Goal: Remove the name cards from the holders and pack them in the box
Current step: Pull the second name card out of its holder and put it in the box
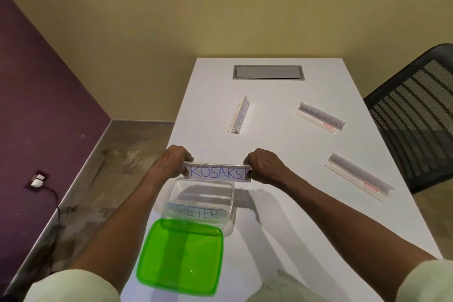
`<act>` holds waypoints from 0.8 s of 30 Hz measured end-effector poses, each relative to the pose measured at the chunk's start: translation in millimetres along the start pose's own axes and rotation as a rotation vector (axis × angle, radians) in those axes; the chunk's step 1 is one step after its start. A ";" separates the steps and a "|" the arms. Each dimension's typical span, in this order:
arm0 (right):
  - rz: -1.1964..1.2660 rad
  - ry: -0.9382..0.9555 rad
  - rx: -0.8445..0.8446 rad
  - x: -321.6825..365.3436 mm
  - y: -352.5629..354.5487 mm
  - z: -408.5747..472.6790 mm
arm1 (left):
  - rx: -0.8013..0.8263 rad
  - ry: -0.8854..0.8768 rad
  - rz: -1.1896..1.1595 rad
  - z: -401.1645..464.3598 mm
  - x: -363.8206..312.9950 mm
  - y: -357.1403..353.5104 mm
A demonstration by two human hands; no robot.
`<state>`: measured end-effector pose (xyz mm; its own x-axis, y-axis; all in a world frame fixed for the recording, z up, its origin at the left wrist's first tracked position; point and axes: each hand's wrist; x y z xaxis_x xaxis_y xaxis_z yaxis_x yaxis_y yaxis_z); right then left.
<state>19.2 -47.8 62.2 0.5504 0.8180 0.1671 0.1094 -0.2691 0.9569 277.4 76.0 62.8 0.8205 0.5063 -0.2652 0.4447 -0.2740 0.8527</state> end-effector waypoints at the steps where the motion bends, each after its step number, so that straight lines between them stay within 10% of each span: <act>1: -0.004 0.012 -0.006 4.7 -2.6 2.9 | 0.000 0.010 -0.003 -1.7 4.2 -0.2; 24: -0.080 0.224 -0.034 57.9 -30.1 43.2 | 0.070 0.011 0.247 13.8 59.7 -20.6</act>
<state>83.6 -14.4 32.9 0.3433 0.9294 0.1354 0.1152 -0.1848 0.9760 322.2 100.6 23.2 0.9037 0.4255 -0.0478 0.2555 -0.4463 0.8576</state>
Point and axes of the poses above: each hand's wrist, its own z-axis towards the middle knuckle, its own y-axis out of the back of the hand, x = y × z, and after that the axes turned 8 degrees about x, right-handed
